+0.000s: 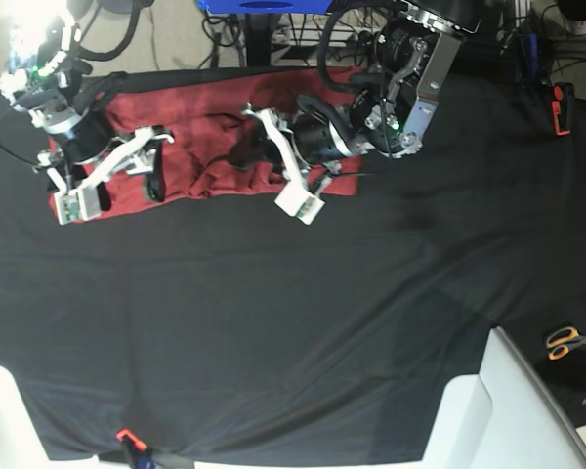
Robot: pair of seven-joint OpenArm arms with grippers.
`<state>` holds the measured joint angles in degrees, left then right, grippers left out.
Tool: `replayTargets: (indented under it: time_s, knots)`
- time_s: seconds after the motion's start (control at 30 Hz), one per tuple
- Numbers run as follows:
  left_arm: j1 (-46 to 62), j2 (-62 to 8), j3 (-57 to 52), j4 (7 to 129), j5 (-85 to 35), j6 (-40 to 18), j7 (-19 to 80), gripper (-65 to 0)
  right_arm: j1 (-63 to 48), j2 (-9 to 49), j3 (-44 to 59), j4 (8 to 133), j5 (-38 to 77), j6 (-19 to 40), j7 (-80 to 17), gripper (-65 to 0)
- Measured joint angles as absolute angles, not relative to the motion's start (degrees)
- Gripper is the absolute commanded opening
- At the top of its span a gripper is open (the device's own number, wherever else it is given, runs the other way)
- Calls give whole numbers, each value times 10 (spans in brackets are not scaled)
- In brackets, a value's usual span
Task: Fold the T-shirt properly
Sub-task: 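Fold the hem end with the left gripper toward the right gripper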
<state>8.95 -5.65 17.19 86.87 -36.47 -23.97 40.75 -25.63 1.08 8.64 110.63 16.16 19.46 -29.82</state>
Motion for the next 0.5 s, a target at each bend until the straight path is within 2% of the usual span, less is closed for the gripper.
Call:
replayTargets:
  time_s: [0.5]
  knots:
    - [86, -57, 175, 867, -364, -239, 408, -650, -256, 11, 84, 1106, 164, 195, -298, -212]
